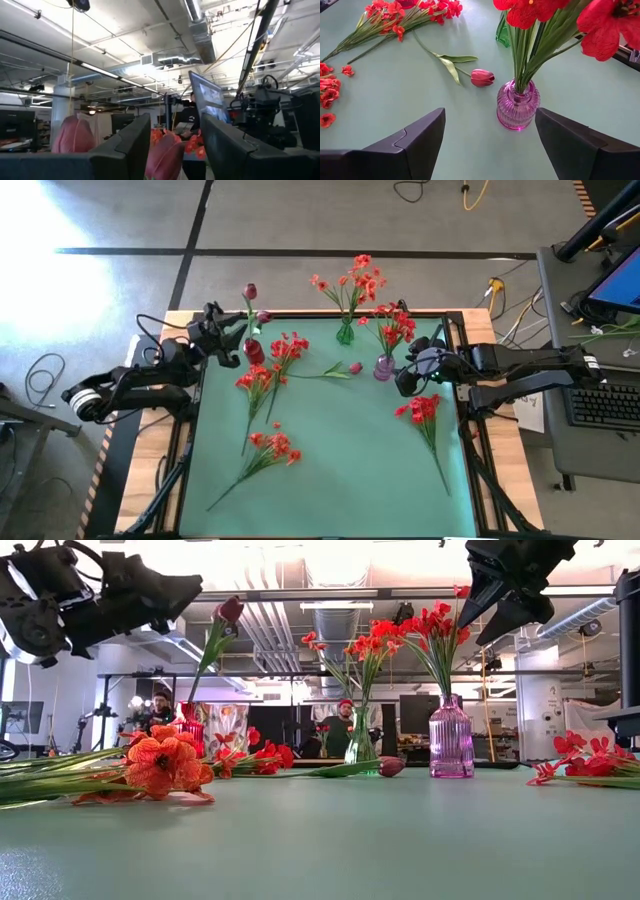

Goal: Sort flowers into vase by color
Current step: Put the bottom red flowers into the violet flower vase

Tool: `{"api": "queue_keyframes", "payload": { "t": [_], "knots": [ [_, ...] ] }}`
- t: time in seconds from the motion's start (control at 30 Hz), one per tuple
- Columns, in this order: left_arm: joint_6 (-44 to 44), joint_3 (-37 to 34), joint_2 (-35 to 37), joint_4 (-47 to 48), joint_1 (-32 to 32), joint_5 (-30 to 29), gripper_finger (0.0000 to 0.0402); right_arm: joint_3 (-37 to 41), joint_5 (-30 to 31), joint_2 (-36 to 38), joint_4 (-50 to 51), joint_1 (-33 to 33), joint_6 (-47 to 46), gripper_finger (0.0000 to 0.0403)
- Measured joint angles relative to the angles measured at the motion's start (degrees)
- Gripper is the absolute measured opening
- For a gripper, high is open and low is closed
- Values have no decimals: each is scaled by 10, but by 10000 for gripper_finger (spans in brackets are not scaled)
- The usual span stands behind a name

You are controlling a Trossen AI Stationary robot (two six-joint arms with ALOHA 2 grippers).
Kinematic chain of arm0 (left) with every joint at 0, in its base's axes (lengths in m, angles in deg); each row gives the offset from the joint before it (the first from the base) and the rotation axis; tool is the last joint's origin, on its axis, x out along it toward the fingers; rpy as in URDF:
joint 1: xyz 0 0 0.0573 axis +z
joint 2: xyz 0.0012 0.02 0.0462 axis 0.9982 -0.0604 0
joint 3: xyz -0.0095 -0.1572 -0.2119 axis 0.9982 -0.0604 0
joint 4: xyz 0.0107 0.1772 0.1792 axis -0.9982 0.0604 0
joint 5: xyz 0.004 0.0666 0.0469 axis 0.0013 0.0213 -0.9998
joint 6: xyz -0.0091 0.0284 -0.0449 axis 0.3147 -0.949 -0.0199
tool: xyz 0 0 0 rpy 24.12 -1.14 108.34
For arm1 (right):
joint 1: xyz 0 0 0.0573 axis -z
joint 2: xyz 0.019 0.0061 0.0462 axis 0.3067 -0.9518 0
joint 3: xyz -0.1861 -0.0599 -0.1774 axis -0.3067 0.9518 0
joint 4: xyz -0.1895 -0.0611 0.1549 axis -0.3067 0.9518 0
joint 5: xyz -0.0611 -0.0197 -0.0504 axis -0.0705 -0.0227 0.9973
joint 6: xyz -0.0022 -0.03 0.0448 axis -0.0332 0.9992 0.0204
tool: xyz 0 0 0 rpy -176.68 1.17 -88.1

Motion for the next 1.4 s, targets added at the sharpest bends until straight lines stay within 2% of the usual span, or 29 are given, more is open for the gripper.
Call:
{"api": "queue_keyframes", "payload": {
  "t": [0.07,0.2,0.33,0.43,0.67,0.8,0.93,1.13,1.23,1.4],
  "knots": [
    [8,0,3,0,-7,7,159,0,0,0,0,0,0,299],
    [49,14,5,0,-51,58,159,0,0,0,0,0,0,304],
    [18,36,5,0,-122,101,159,0,2,0,0,0,1,306],
    [-9,50,5,2,-165,103,159,0,2,0,0,0,1,303],
    [-3,60,5,38,-236,105,159,0,-3,0,2,0,1,298],
    [-1,60,4,60,-285,104,159,-6,-60,6,31,0,-22,299],
    [-1,60,4,88,-330,77,159,-23,-102,6,86,0,-48,295],
    [-3,60,4,162,-380,20,158,-56,-131,5,186,0,-77,290],
    [-3,60,4,190,-404,0,158,-69,-173,5,219,0,-95,292],
    [-3,60,11,211,-431,-39,158,-66,-261,4,218,-9,-136,294]
  ]
}}
